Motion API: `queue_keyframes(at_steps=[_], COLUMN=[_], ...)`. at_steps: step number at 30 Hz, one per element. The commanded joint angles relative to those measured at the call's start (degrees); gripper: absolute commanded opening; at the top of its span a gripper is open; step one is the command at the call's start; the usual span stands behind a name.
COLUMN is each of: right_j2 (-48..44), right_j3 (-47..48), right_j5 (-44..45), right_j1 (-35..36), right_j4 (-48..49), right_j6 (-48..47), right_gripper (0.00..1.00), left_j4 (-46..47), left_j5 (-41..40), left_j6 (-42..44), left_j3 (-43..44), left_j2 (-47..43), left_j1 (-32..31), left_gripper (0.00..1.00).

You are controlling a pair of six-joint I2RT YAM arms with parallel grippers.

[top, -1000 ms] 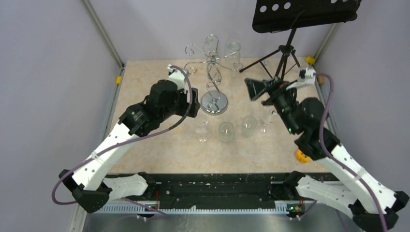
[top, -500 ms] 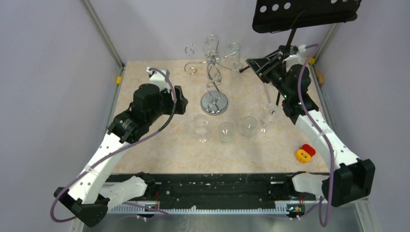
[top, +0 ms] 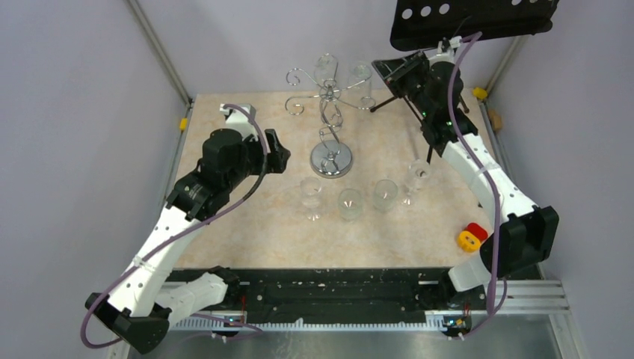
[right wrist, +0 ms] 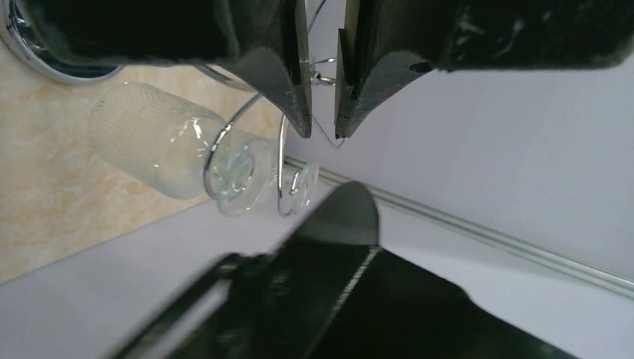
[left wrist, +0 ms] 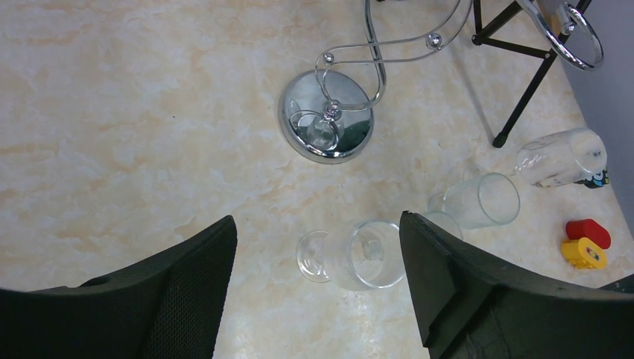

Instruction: Take the wine glass off the wine glass rack

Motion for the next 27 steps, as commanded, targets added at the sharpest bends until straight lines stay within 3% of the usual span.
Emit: queue_keyframes(at_steps=[1,6,10,16,27], right_j2=[3.3,8.28,10.08,11.38,14.61], right_j3=[9.97,17.89,20.31,21.23,23.94], right_j5=[10.61,19.59,25.34,27.9,28.29], right_j1=[4.31,7.66,9.32,9.37,9.36], right_j4=[-10.4,-18.98,-21.49,-23.27,-23.04], right_j6=[-4.12,-5.2,-6.08,-5.14,-4.04], right_gripper=[0.21,0.32,0.34,0.25,0.21], left_j4=[3.13,2.91,2.69,2.69,2.7], left_j5=[1.55,1.64,1.58,1.69,2.08], left_j6=[-0.74,-0.74,-0.74,-0.83,-0.83], left_j3=[-0.95,-1.68,-2.04,-2.44,-2.95], left_j2=[-2.29,-3.4,-3.9,-4.01,-3.98], left_j1=[0.58,0.99,1.13,1.37,2.08], left_gripper=[0.83,0.83,0.83,0.83,0.83])
